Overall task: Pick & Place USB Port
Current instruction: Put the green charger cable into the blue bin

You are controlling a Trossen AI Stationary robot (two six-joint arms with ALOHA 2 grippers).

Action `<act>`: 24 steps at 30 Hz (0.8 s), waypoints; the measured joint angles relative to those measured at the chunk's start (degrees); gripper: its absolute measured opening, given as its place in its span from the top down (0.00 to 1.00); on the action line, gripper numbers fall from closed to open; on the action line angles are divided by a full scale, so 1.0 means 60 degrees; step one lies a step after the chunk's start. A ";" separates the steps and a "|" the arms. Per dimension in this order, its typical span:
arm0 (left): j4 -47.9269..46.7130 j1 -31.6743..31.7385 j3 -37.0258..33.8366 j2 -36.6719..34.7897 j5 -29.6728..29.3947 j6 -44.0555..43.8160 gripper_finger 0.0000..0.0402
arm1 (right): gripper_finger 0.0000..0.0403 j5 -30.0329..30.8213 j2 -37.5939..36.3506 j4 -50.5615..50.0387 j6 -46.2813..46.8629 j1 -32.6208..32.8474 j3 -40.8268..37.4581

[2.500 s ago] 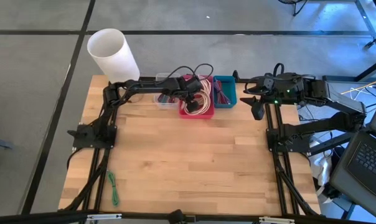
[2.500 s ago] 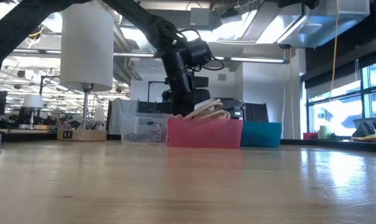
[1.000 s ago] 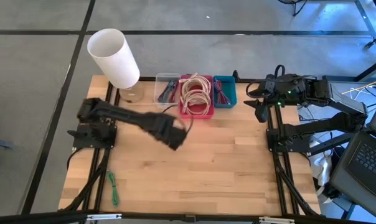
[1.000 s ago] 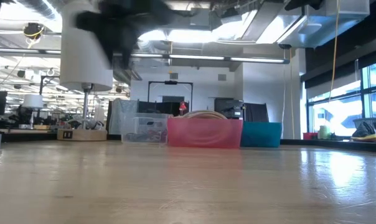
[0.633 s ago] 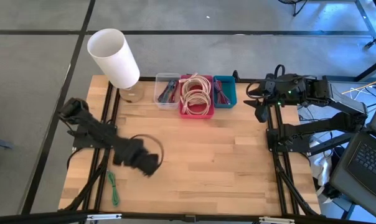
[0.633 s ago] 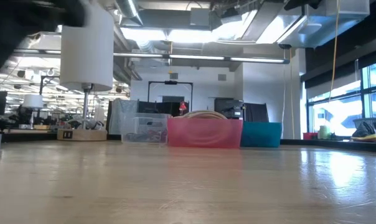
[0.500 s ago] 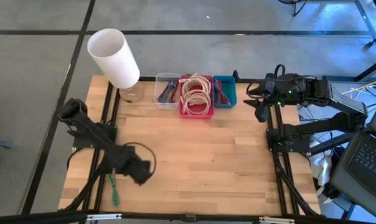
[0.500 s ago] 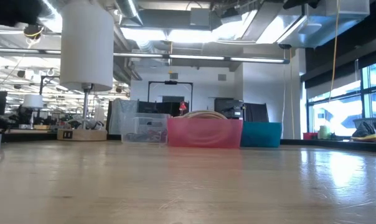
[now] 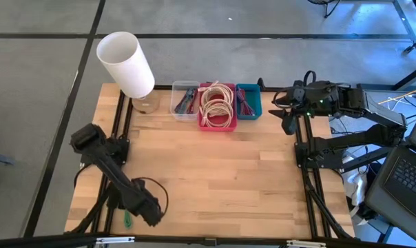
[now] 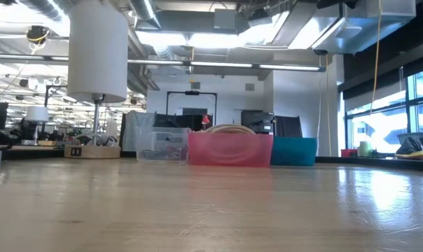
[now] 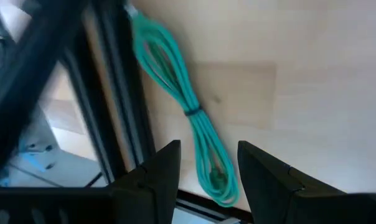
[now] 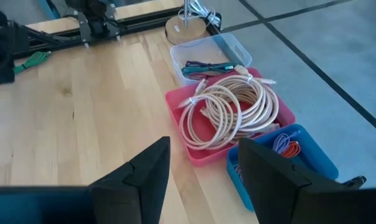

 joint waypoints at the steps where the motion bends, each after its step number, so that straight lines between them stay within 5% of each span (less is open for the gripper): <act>1: 0.0264 -0.0093 -0.0003 0.0215 0.0096 -0.0012 0.62 | 0.52 0.0000 0.0000 0.0022 -0.0002 0.0000 0.0000; 10: 0.1362 -0.0853 -0.0003 0.1390 0.1583 -0.0467 0.62 | 0.52 -0.0004 0.0000 0.0401 -0.0001 0.0000 0.0000; 24: 0.2163 -0.0915 -0.0521 0.1555 0.0715 -0.0299 0.64 | 0.52 -0.0033 0.0004 0.0528 0.0036 0.0000 0.0000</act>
